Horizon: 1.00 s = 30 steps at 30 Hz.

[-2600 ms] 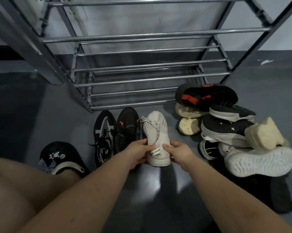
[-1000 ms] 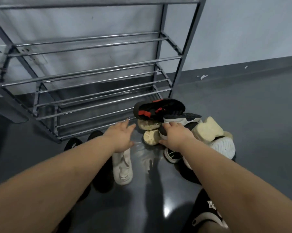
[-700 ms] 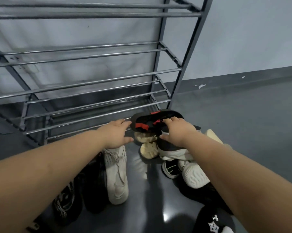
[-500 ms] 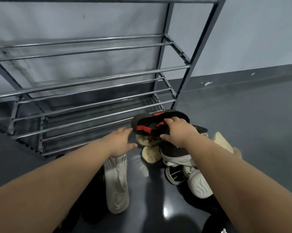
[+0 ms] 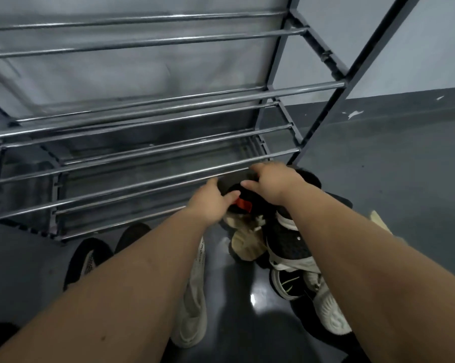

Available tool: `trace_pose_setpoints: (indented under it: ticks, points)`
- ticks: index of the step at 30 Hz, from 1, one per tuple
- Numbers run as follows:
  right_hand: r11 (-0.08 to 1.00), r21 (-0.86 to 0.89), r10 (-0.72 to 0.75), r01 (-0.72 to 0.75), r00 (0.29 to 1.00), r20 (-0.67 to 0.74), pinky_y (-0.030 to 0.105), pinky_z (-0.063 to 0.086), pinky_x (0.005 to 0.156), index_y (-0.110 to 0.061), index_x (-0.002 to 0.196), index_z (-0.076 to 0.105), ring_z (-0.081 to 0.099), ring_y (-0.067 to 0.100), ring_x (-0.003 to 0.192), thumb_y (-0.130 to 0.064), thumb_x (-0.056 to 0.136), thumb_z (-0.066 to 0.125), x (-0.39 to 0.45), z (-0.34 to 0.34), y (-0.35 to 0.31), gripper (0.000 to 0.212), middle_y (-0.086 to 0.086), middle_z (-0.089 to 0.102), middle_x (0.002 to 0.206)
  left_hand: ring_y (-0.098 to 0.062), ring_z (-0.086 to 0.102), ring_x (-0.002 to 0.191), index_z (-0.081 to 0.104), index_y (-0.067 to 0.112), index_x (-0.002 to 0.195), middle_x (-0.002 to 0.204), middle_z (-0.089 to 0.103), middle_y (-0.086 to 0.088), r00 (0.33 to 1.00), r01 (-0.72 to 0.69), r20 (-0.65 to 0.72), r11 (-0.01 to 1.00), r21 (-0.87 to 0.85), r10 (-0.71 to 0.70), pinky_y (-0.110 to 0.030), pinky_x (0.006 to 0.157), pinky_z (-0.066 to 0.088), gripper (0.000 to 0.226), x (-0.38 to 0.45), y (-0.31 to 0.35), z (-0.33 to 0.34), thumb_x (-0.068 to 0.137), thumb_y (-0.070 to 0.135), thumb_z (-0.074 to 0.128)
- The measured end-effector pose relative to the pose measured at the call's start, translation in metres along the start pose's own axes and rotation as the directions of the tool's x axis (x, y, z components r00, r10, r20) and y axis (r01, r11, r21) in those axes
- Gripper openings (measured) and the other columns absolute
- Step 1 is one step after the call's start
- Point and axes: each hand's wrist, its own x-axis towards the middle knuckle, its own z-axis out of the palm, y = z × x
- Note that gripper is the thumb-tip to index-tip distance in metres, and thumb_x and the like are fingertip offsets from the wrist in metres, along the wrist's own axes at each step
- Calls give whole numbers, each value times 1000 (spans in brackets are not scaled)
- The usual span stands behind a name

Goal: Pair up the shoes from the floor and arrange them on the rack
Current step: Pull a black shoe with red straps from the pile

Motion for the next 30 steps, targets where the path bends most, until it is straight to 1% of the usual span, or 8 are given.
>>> trace_pose_setpoints:
  ticks: [4,10,12,16,19,23,26,30]
  points:
    - [1000,9,15,-16,997,78,43,35,109,-19,145,36,37,31,135,-58,91,42,9,3,0,67,11,41,147,-22,54,115,47,16,134,128,56,-6,1000,-26,18,995,99,24,-30,92,44,50,-2,-3,0,91,40,55]
    - [994,-105,2,10,993,115,46,27,114,-26,144,38,23,32,140,-64,89,40,-1,1,-2,67,11,30,151,-24,47,122,39,17,138,136,44,-7,996,-89,2,978,190,90,-32,98,38,49,-15,-4,5,95,38,49]
    - [999,-51,16,-11,994,107,47,28,113,-25,143,39,27,33,138,-64,88,42,-6,-2,-1,67,11,33,149,-24,47,123,38,17,139,137,42,-5,991,-124,-18,969,215,131,-33,99,38,49,-21,1,2,95,38,47]
    - [978,204,19,-31,998,64,44,37,106,-16,136,43,47,30,124,-56,88,53,-25,-12,0,64,10,51,136,-25,46,124,38,16,138,138,42,-5,974,-209,-27,936,284,226,-36,103,40,51,-33,14,-15,94,37,50]
    - [941,337,-6,13,1000,-22,37,44,97,-11,132,45,54,28,115,-48,89,57,-48,-21,-2,57,11,56,129,-25,49,121,41,19,135,133,44,-3,954,-273,-20,897,349,298,-36,100,40,50,-49,25,-33,92,39,53]
    - [852,510,-25,119,982,-188,31,43,90,-12,126,49,56,24,110,-42,89,59,-79,-27,-12,49,8,58,123,-24,49,119,42,19,134,127,43,-3,909,-360,-53,842,402,414,-35,100,40,49,-78,33,-60,91,39,54]
    - [789,577,-29,209,952,-304,28,41,86,-14,121,53,54,17,100,-42,90,58,-100,-31,-28,43,0,59,111,-25,49,119,41,17,136,127,42,-5,874,-398,-85,807,436,478,-33,100,37,51,-104,32,-82,92,39,52]
    - [743,602,-56,292,924,-379,27,43,88,-17,117,56,55,13,98,-44,88,60,-129,-29,-50,40,-7,58,103,-23,49,118,38,16,138,129,39,-3,873,-393,-96,808,438,477,-33,100,37,49,-143,23,-101,95,38,45]
